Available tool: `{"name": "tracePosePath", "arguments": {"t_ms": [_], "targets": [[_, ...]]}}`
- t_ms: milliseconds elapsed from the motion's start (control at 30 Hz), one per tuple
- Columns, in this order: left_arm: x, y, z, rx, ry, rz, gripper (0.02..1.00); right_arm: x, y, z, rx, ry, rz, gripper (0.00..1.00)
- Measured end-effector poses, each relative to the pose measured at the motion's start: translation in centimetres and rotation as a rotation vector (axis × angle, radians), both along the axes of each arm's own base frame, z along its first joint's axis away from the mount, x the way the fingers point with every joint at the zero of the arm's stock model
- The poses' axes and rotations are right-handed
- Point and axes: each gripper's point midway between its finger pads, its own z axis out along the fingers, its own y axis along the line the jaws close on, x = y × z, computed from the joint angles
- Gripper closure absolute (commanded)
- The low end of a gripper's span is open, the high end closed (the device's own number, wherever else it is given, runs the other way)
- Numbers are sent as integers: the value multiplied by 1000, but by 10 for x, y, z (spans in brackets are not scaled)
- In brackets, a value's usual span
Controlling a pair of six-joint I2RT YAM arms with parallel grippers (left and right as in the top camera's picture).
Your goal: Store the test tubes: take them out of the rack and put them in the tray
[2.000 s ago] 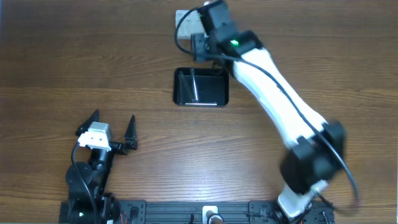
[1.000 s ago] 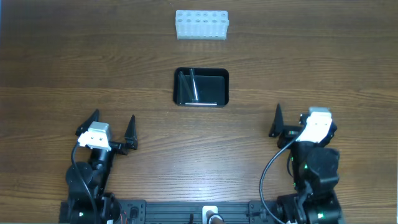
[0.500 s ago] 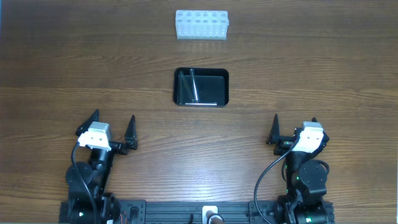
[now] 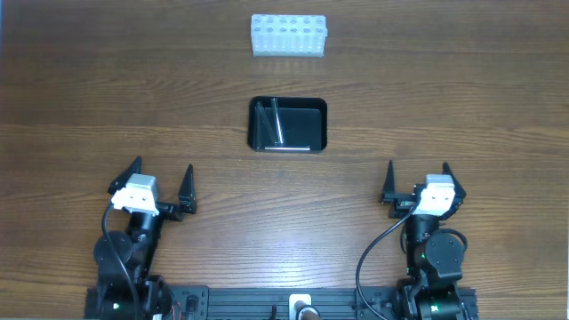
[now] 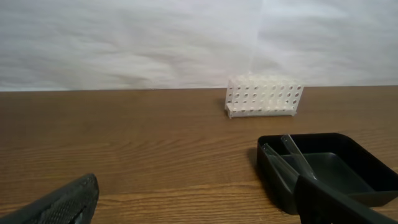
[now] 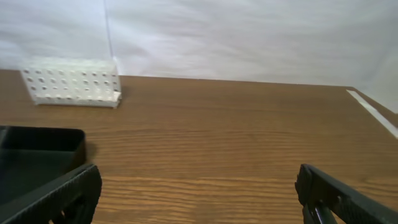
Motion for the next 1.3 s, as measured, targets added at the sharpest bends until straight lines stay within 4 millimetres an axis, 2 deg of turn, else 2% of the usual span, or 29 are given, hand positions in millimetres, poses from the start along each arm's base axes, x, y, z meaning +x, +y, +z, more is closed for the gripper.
{"name": "tracePosePath", "arguments": {"t_ms": [233, 1300], "targets": [[0, 0, 0, 0, 0, 0, 18, -1, -12, 0, 5, 0, -47, 7], [0, 0, 0, 0, 0, 0, 18, -1, -12, 0, 113, -12, -53, 9]]}}
